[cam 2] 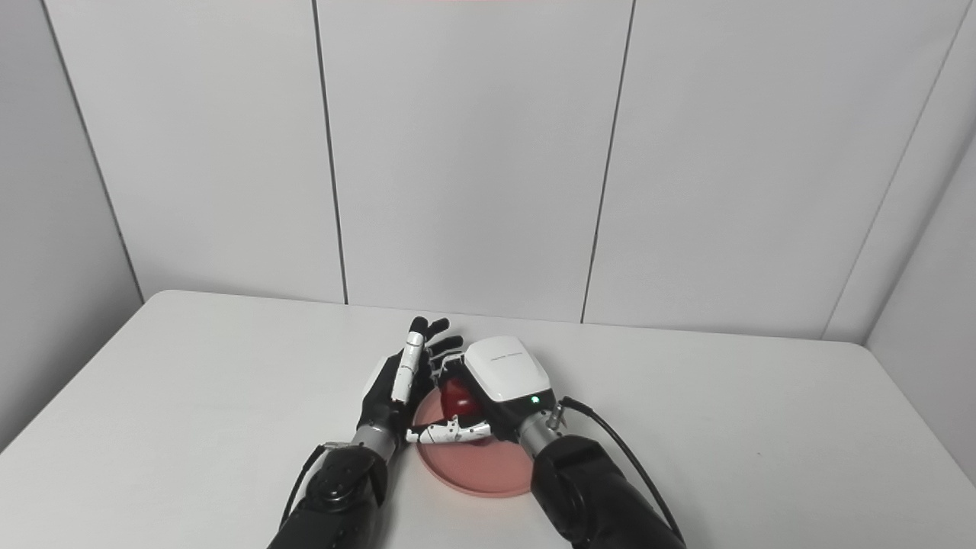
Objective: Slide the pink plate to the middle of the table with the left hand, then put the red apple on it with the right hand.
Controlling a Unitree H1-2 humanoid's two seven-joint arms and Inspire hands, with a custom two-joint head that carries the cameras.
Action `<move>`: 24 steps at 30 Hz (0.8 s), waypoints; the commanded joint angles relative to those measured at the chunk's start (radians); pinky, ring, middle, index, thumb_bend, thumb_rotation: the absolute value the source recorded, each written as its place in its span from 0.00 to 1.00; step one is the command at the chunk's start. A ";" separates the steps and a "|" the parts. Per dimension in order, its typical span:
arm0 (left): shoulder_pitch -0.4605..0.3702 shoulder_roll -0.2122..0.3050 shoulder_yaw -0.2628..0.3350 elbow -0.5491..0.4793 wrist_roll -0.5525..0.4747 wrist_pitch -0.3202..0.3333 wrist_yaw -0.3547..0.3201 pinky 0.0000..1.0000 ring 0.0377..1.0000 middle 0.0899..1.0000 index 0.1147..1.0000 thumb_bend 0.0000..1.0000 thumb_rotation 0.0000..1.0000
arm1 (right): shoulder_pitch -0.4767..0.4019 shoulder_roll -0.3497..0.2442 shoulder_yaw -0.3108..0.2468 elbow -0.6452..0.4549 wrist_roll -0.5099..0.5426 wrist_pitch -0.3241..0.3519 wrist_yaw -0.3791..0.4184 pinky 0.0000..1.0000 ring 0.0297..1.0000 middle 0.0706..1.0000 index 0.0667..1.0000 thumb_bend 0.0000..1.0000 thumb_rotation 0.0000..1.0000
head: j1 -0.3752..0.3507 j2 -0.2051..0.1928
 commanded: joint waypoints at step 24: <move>0.023 0.031 -0.012 0.022 0.000 0.071 -0.025 0.79 0.81 0.81 0.79 0.70 1.00 | -0.059 -0.005 0.018 0.032 -0.021 -0.043 -0.099 0.25 0.31 0.41 0.47 0.63 0.75 | -0.022 0.007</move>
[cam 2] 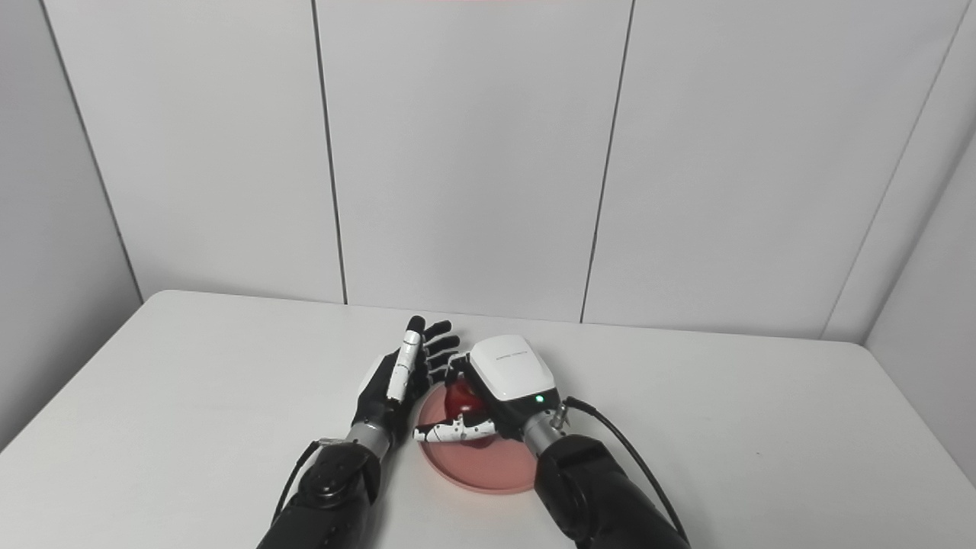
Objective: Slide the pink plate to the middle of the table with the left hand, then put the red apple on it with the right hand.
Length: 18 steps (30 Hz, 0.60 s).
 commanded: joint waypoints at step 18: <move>0.016 0.006 -0.001 0.051 -0.001 0.029 0.000 0.74 0.77 0.76 0.78 0.74 1.00 | -0.013 -0.011 -0.072 -0.172 0.093 -0.073 -0.029 0.67 0.69 0.70 0.70 0.86 1.00 | -0.004 -0.002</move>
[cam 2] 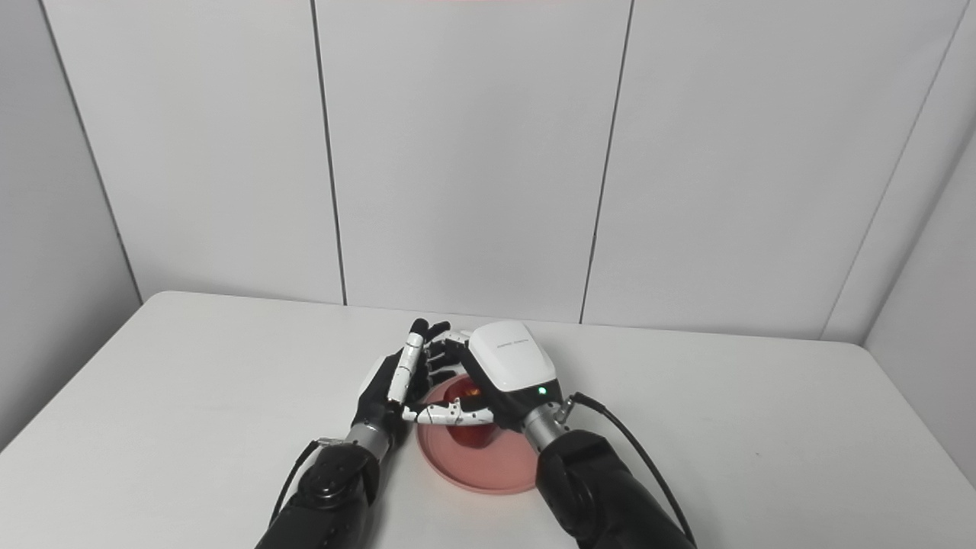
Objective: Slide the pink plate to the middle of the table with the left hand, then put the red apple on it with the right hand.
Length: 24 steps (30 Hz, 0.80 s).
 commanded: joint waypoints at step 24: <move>0.031 -0.006 0.050 -0.004 -0.046 0.064 0.008 0.76 0.80 0.78 0.77 0.70 1.00 | 0.037 0.031 -0.237 0.017 0.189 -0.087 -0.195 0.81 0.87 0.86 0.83 0.84 1.00 | -0.030 0.003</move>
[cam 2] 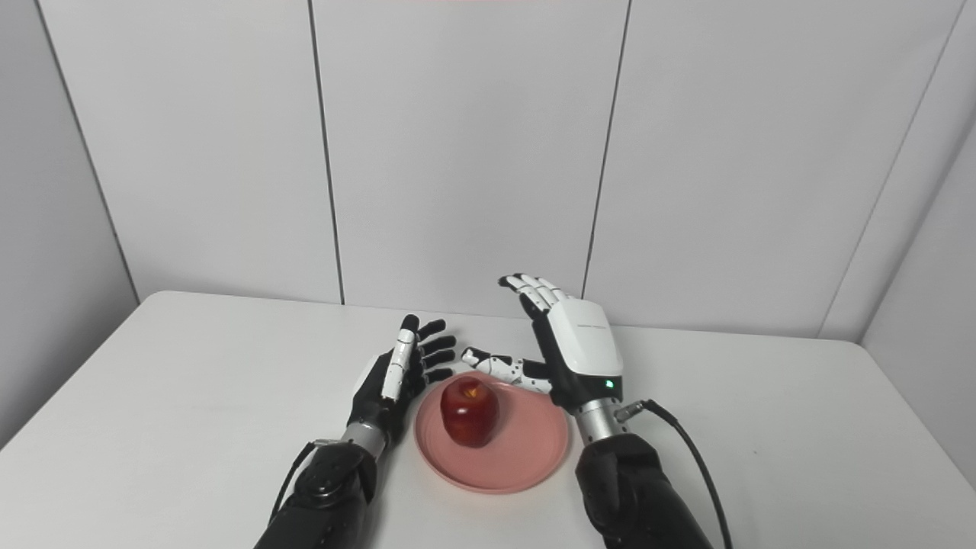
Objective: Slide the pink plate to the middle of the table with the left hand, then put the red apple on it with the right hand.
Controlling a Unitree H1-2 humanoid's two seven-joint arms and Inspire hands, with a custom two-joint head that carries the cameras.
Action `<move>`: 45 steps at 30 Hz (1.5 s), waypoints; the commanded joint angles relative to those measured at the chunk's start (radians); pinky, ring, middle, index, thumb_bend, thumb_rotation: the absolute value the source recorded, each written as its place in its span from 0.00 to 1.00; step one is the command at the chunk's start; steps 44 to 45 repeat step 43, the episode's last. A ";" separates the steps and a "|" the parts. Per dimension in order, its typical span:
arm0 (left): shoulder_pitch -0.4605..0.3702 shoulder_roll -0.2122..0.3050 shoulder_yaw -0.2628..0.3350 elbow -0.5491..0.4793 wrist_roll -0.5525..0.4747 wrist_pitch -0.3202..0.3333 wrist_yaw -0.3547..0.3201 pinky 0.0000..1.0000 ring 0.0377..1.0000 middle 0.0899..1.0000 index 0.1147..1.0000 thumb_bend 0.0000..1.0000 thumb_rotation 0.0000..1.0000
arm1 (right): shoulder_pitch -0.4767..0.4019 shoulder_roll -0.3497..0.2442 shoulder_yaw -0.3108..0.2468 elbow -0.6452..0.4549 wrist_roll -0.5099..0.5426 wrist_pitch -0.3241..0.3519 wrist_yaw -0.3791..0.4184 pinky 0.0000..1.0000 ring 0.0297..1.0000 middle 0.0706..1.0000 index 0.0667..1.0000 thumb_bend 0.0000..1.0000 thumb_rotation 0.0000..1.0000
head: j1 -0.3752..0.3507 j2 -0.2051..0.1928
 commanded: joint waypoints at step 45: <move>0.032 0.037 -0.040 -0.006 0.087 0.027 0.110 1.00 1.00 1.00 1.00 0.66 1.00 | 0.016 0.105 -0.294 0.371 0.633 -0.206 0.196 0.96 0.92 0.90 0.89 0.82 1.00 | -0.034 0.011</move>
